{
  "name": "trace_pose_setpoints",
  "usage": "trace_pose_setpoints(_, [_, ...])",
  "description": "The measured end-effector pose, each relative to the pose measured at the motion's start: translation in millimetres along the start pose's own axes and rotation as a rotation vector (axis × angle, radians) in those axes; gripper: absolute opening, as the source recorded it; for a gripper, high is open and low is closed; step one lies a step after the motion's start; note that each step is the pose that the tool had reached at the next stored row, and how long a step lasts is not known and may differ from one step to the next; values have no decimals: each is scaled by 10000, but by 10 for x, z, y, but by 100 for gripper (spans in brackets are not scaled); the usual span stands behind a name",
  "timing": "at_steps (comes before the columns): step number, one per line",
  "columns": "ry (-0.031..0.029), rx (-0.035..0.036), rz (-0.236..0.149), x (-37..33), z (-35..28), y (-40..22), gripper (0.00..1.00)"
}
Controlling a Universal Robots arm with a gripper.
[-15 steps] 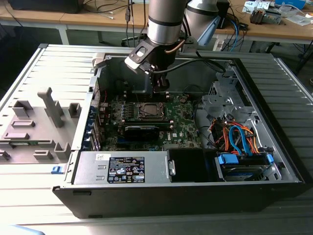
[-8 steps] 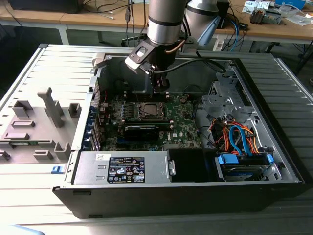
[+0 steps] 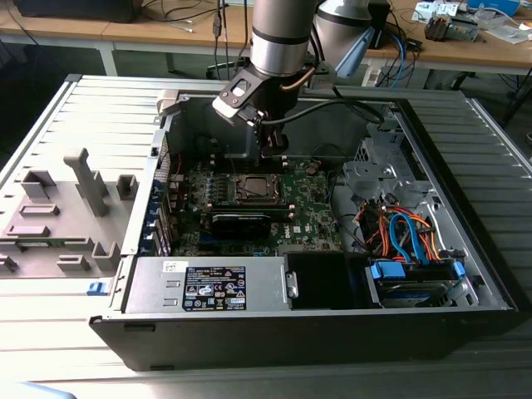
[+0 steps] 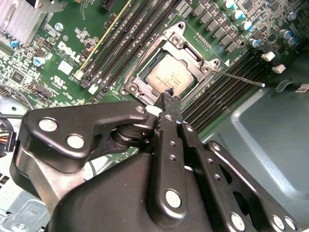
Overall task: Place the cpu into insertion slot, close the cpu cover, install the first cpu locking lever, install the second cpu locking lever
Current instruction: 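Install the first cpu locking lever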
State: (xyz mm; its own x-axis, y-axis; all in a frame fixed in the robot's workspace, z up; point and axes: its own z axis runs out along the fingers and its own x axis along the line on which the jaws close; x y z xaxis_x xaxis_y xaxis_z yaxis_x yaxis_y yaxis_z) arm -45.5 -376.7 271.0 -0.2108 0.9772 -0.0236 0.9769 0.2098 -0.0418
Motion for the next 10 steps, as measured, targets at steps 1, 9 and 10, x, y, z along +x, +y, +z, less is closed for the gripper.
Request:
trace_pose_setpoints(1, [0, 0, -8, 0, 0, 0, 11])
trace_pose_setpoints(9, [-3, -2, -76, 0, 0, 0, 11])
trace_pose_setpoints(10, [-3, -2, -83, 0, 0, 0, 11])
